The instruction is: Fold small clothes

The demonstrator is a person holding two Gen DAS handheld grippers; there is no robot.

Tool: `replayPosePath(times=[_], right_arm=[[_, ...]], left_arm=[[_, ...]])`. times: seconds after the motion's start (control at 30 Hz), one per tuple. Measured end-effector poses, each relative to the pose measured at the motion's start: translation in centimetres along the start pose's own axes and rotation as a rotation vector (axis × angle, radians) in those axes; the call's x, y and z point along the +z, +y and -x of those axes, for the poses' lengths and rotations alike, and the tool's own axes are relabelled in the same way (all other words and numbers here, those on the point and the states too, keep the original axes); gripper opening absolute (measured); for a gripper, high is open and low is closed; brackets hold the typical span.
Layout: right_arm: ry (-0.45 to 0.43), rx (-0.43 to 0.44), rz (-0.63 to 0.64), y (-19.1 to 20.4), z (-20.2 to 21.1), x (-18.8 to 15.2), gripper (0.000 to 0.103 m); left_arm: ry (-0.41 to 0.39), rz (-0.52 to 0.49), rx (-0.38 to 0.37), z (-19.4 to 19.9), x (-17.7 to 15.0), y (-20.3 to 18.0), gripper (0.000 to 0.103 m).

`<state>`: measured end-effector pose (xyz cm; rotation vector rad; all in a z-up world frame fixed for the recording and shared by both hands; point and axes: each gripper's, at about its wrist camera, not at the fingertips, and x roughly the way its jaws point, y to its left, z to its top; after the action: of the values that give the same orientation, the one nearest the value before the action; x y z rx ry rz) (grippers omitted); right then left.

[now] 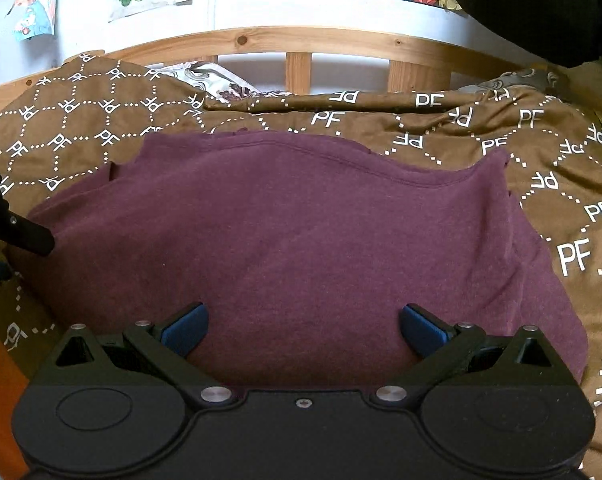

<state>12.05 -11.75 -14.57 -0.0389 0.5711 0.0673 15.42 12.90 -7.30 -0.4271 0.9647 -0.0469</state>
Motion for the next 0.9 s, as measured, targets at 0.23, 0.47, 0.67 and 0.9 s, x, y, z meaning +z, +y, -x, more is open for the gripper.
replayPosePath(times=[0.23,0.47,0.67,0.9], right_arm=[[-0.002,0.007,-0.009,-0.2,0.0,0.0,0.103],[-0.003,0.010,-0.012,-0.4,0.0,0.0,0.103],[-0.004,0.010,-0.012,-0.3,0.0,0.0,0.103],[-0.004,0.009,-0.013,-0.3,0.0,0.0,0.103]], left_arm=[[0.003,0.011,0.000,-0.1,0.1,0.1,0.102],[0.015,0.036,-0.023,-0.4,0.2,0.4,0.102],[0.016,0.038,-0.023,-0.5,0.2,0.2,0.102],[0.003,0.061,-0.009,-1.2,1.2,-0.1,0.102]])
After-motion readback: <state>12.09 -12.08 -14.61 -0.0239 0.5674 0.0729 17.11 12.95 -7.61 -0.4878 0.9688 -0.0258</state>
